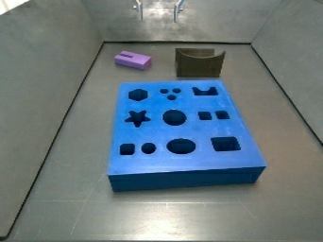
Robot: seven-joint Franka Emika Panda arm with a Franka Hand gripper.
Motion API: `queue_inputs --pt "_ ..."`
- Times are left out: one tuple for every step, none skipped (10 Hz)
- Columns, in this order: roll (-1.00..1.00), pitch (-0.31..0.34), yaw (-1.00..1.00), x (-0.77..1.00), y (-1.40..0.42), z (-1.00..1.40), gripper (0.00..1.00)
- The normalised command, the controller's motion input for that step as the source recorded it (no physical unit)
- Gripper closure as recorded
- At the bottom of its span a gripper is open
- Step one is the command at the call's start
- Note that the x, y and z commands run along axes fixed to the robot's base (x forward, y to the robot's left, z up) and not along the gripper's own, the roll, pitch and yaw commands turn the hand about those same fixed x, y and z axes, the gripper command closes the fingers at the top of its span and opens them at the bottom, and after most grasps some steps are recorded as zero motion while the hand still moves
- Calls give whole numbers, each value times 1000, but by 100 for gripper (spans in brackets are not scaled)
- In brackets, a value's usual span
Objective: Pick up the double-square object. Move up. Place the double-square object on the fixture. Regrasp the double-square object. Move to above the board. Insert the double-square object.
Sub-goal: Pick up the double-square object.
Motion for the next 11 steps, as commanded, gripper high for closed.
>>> queue_inputs --pt "9 0 26 0 0 -171 0" --pt "0 0 154 -43 0 -246 0" --pt "0 0 274 0 -29 -271 0" --pt "20 0 329 -114 -60 -277 0" --pt "34 0 417 -191 -80 -294 0" --pt "63 -17 426 -251 -66 -300 0" --pt "100 -20 374 -283 -57 -334 0" --pt "63 -40 394 -214 -20 -303 0" --pt "37 -114 446 -211 0 -334 0" --pt "20 -194 486 -217 0 -389 0" --pt "0 -251 560 -177 0 -406 0"
